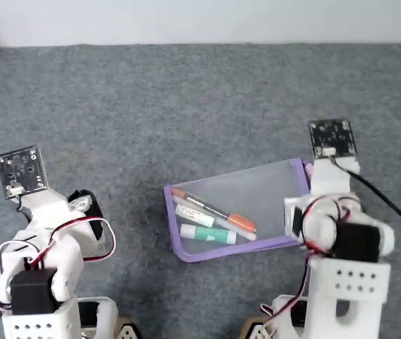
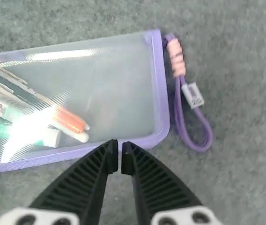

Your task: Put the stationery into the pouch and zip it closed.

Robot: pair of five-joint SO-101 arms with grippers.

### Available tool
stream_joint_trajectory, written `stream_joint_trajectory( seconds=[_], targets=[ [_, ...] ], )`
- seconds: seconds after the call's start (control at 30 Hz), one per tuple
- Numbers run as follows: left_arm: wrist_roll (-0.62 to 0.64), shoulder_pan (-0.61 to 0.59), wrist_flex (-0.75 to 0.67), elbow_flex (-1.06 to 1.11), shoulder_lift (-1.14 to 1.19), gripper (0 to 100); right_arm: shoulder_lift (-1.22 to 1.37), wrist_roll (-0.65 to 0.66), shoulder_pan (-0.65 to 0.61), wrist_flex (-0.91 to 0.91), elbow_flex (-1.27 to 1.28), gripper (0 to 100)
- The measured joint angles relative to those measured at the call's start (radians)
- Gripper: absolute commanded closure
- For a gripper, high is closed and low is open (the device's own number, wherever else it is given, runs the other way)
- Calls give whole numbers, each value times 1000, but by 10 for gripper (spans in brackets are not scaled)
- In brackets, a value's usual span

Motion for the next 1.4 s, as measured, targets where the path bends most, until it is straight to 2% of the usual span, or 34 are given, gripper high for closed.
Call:
stream_joint_trajectory(
  seconds=[0.13,0.27,0.53,0.67,0.9,1.23,1.4],
  targets=[
    [-12,0,38,0,-38,988,-146,-75,0,2,112,991],
    [-43,2,78,9,-196,988,-342,-84,0,2,255,991],
    [-133,0,64,238,-517,987,-683,-84,0,-61,488,987],
    [-181,2,48,301,-539,987,-827,-84,-2,-66,582,987],
    [-227,2,-3,407,-539,987,-842,-87,0,-66,740,990],
    [-227,2,-14,502,-537,987,-845,-87,5,-61,807,990],
    [-227,2,-15,537,-537,987,-844,-87,6,-164,919,987]
  ],
)
